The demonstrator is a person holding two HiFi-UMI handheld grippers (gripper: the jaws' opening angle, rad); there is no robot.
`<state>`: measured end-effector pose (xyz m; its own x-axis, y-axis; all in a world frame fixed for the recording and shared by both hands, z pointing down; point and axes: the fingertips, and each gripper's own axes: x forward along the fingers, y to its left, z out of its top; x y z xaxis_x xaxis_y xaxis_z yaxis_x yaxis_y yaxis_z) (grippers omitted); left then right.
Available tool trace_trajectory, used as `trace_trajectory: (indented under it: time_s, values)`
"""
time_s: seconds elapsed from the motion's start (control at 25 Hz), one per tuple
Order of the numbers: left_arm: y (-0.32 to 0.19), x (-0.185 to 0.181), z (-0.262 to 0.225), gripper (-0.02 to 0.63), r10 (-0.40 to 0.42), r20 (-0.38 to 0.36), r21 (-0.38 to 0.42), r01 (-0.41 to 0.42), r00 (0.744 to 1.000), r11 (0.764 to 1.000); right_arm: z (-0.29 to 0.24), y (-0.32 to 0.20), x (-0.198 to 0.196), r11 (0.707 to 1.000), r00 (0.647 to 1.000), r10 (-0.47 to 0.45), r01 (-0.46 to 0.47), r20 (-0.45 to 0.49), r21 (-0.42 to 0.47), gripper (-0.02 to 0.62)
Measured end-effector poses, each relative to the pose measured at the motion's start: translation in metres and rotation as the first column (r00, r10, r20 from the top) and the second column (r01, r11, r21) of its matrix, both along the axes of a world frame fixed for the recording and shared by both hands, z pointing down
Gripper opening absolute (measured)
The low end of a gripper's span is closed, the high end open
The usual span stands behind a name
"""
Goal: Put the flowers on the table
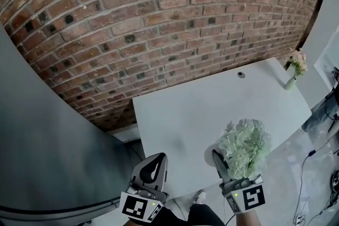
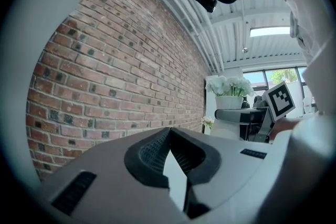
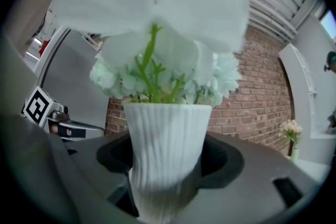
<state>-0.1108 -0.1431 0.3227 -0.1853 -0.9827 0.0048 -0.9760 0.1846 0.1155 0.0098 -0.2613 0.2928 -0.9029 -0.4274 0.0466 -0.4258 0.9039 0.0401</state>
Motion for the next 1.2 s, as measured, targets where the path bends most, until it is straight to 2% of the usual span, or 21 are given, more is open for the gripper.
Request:
trace_trajectory:
  time_s: [0.12,0.36,0.8,0.96,1.2]
  values:
    - [-0.005,-0.004,0.011,0.006,-0.01,-0.006,-0.003,0.01,1.0,1.0,0.012,-0.007,-0.007,1.0,1.0,-0.013,0.013,-0.013,-0.005,0.353]
    - [-0.019,-0.01,0.031,0.006,-0.022,0.004,-0.01,0.022,1.0,1.0,0.033,-0.017,-0.018,0.998,0.999,-0.044,0.045,-0.007,0.046,0.353]
    - [-0.035,-0.01,0.079,0.006,-0.03,-0.023,-0.061,0.029,0.999,0.998,0.095,-0.041,-0.023,0.998,0.998,-0.043,0.045,-0.04,0.04,0.353]
    - [-0.041,-0.013,0.092,0.007,-0.044,-0.002,-0.047,0.044,0.999,0.998,0.116,-0.046,-0.024,0.998,0.997,-0.056,0.057,-0.048,0.019,0.353]
    - [-0.048,-0.01,0.11,0.006,-0.052,-0.027,-0.052,0.05,0.998,0.997,0.139,-0.049,-0.029,0.997,0.996,-0.073,0.074,-0.056,0.017,0.353]
